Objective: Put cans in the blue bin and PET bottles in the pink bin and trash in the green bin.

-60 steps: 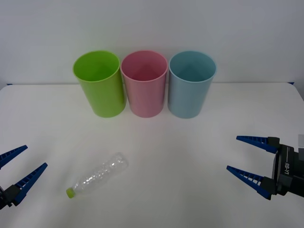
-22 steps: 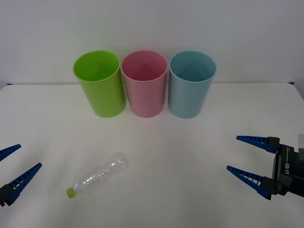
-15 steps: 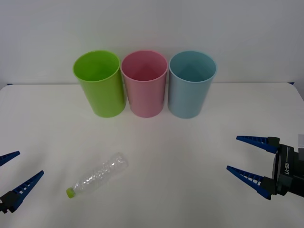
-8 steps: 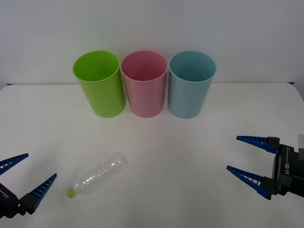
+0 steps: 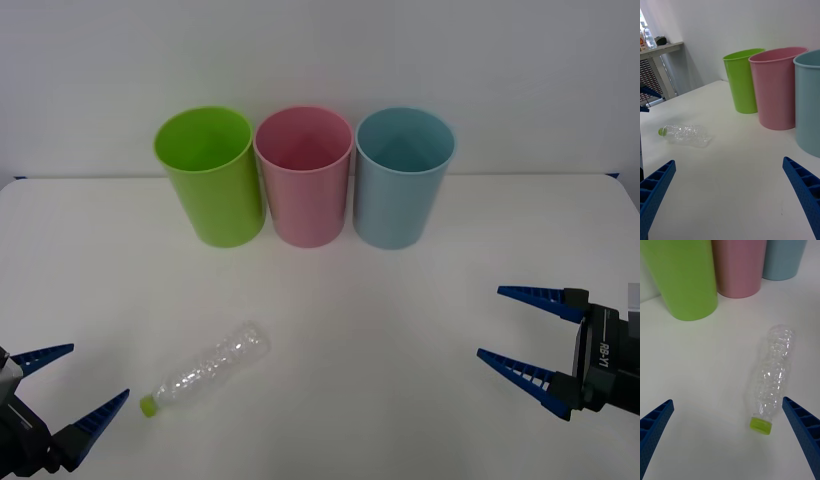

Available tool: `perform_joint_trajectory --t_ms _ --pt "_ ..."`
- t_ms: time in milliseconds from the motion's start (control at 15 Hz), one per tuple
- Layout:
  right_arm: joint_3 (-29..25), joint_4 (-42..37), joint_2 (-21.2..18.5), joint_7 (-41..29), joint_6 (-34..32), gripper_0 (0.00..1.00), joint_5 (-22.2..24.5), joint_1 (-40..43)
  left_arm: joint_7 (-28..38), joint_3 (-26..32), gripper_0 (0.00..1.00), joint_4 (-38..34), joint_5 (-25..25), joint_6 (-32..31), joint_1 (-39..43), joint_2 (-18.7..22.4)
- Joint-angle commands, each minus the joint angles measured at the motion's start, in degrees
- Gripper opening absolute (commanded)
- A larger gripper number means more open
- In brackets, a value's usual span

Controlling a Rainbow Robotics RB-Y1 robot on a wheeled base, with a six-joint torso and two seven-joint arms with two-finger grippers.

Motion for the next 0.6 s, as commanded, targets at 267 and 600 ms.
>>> perform_joint_trajectory --t_ms 267,600 --pt "0.0 0.0 0.0 0.0 0.0 0.98 0.0 0.0 14.0 -1.0 1.0 -5.1 -5.9 5.6 2.6 12.3" --pt "0.0 0.0 0.0 0.0 0.0 0.98 0.0 0.0 26.2 -4.7 0.94 -5.1 -14.6 6.2 0.8 13.9"
